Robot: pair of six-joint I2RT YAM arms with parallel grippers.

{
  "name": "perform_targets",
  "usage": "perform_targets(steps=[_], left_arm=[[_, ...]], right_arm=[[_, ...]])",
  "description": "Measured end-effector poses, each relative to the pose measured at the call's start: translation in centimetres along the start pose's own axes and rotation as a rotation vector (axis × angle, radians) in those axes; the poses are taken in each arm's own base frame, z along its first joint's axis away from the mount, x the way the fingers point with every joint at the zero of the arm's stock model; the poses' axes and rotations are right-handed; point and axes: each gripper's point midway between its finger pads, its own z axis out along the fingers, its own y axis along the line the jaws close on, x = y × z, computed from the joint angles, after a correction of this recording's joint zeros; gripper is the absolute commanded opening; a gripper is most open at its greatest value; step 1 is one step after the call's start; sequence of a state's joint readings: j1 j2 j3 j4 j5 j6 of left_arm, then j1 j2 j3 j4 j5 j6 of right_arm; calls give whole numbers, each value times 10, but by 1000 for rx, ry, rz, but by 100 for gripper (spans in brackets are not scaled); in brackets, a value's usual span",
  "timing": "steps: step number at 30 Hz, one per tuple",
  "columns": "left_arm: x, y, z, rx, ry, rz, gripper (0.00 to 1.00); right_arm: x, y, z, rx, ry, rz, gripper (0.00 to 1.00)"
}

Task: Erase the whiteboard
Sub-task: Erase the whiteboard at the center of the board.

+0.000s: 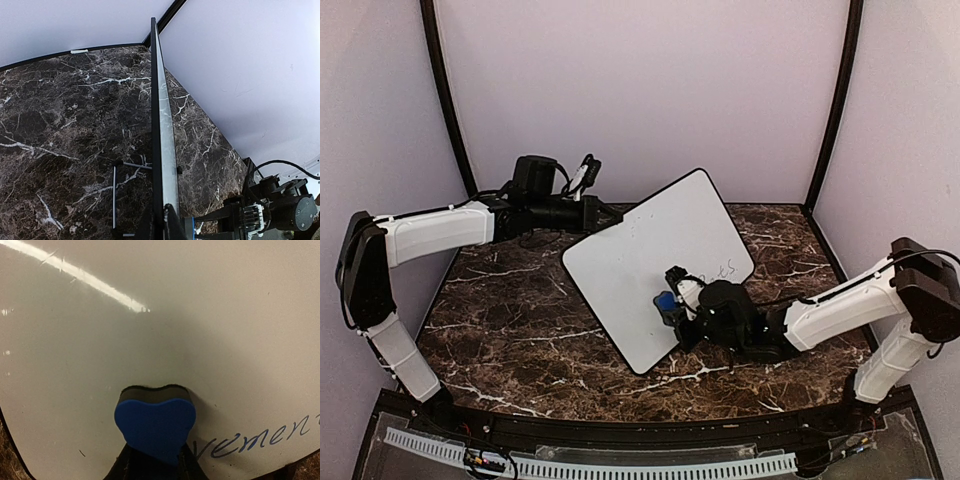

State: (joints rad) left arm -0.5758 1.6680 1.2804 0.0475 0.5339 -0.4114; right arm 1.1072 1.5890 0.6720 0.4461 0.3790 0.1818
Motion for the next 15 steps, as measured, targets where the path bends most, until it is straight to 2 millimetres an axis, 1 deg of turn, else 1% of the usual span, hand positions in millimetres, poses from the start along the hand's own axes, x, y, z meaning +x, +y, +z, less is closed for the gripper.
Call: perform_targets(steps=[1,4,6,8,9,12,15], left_arm=[[0,0,0,1,0,0,0],[0,0,0,2,1,0,0],[0,-1,0,3,1,0,0],[0,-1,0,3,1,0,0],[0,-1,0,3,1,0,0],[0,0,0,2,0,0,0],[0,0,0,-1,0,0,0]], right_arm=[[9,-2,-2,4,20,2,23],[29,-8,-7,14,67,-1,23],[32,-9,-8,18,77,-1,23],[30,-8,-7,19,78,-5,23],[28,-8,-6,19,76,-9,23],[11,-3,0,15,51,-22,23],[-19,5,7,5,-2,-35,23]])
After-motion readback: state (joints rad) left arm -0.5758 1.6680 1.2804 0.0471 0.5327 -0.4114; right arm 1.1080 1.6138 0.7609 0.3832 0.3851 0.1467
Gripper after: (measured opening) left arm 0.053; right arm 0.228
